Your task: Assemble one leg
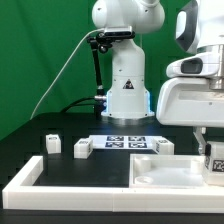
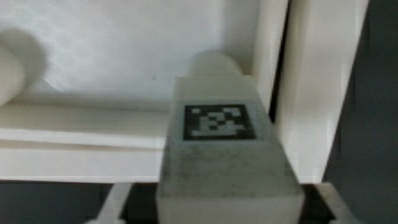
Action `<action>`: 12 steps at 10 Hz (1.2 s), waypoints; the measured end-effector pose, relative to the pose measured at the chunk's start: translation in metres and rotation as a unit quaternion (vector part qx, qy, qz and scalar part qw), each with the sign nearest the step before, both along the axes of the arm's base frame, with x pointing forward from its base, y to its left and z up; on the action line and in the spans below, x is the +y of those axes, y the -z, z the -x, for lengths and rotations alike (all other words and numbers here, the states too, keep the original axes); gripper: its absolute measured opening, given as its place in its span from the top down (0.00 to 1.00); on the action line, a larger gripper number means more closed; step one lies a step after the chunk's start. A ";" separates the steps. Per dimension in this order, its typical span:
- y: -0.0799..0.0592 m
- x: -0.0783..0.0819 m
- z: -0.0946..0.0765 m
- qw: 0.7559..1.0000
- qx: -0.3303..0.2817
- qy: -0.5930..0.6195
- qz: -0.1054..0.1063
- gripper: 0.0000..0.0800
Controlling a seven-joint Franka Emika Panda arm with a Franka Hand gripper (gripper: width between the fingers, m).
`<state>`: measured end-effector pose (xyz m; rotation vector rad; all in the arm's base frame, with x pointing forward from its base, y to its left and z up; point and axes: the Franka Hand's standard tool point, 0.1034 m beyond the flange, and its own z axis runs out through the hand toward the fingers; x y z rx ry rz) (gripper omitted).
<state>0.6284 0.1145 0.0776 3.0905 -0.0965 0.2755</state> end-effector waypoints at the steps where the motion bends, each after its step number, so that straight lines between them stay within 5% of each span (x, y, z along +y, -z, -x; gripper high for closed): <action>1: 0.001 0.000 0.000 0.998 -0.002 0.065 -0.013 0.64; 5: 0.002 0.002 0.002 0.954 -0.009 0.296 -0.052 0.64; 8: 0.003 0.001 0.005 0.870 -0.016 0.487 -0.077 0.63; 12: 0.003 0.001 0.005 0.859 -0.019 0.505 -0.080 0.63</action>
Offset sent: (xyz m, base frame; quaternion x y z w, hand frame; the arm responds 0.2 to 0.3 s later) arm -0.0045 -0.0061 -0.0017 -0.0245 -0.0040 0.2953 0.9551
